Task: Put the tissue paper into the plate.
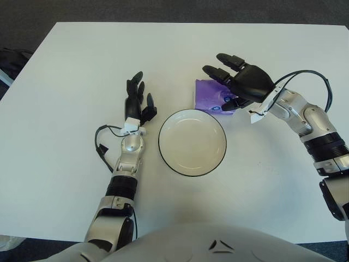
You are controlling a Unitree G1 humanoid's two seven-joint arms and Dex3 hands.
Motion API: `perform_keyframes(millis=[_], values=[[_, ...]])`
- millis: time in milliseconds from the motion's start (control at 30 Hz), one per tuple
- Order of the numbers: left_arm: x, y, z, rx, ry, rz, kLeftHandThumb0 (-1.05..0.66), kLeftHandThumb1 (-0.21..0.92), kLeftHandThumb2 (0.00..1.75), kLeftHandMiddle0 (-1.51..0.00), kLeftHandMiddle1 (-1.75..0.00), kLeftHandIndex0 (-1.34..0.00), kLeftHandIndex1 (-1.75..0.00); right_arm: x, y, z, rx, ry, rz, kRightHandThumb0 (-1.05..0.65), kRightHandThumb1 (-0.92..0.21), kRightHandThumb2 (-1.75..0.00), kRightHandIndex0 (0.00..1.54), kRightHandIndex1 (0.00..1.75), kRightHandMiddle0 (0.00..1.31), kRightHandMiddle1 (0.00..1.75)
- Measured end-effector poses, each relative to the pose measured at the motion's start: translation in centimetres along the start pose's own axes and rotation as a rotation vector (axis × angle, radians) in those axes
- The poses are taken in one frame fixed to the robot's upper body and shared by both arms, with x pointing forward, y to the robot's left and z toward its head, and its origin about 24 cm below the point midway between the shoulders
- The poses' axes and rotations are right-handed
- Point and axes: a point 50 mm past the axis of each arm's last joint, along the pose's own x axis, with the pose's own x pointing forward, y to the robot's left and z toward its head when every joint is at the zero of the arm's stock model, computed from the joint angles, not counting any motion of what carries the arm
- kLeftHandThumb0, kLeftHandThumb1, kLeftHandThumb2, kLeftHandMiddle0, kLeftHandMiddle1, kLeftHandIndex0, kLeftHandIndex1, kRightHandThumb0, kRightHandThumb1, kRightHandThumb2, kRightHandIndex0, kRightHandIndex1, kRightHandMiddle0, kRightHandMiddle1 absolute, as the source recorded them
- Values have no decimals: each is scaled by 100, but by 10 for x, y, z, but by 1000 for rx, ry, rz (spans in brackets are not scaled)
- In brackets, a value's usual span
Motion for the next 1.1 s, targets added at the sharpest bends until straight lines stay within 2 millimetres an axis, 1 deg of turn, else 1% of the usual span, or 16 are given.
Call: perform_keyframes(millis=[533,1100], values=[[0,0,0,0,1,0,-71,92,80,-37,-1,0,-73,-2,2,-2,-12,8,50,-105,-92,-62,0,0,0,0],[2,1,-1,-16,1,8,-73,92,80,-38,-1,0,-74,0,11,-3,-12,15,80,-105,-92,-62,0,0,0,0]])
